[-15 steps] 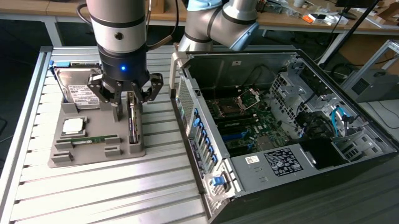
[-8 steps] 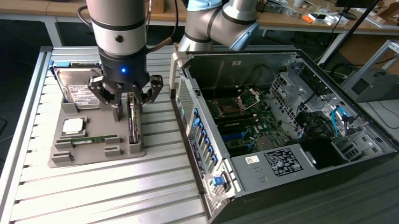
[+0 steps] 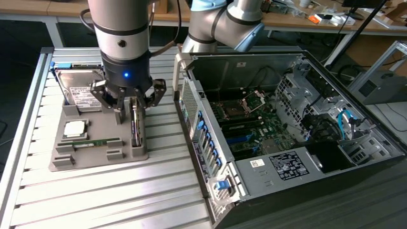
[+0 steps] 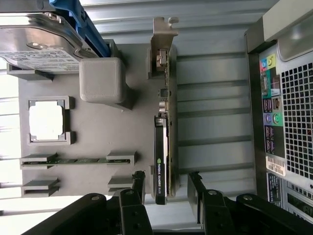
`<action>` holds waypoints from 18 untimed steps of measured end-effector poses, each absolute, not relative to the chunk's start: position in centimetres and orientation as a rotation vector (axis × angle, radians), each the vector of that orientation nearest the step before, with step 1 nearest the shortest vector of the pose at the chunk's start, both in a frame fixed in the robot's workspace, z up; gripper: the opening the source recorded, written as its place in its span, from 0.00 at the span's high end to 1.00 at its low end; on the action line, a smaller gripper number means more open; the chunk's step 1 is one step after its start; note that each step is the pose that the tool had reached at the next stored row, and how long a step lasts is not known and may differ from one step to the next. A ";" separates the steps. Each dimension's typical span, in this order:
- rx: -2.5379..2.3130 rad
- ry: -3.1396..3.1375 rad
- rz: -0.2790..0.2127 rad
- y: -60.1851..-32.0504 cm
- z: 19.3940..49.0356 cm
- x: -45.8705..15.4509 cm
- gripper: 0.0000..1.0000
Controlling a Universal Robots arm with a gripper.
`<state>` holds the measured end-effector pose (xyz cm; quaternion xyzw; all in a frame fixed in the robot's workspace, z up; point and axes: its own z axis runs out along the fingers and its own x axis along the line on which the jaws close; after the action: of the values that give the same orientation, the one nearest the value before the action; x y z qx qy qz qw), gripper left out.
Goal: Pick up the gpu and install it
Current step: 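Pick up the gpu and move the gpu toward the slot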
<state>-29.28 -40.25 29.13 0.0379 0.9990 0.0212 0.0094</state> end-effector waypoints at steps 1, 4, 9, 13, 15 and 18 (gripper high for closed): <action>0.118 3.120 0.066 -40.2 29.1 -29.3 0.52; 0.118 3.120 0.066 -40.2 28.9 -29.3 0.52; 0.119 3.120 0.066 -40.2 28.5 -29.3 0.52; 0.118 3.120 0.066 -40.2 28.3 -29.3 0.52; 0.118 3.120 0.066 -40.2 28.2 -29.3 0.52; 0.119 3.120 0.066 -40.2 28.0 -29.3 0.52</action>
<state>-29.28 -40.25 28.04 0.0380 0.9990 0.0212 0.0094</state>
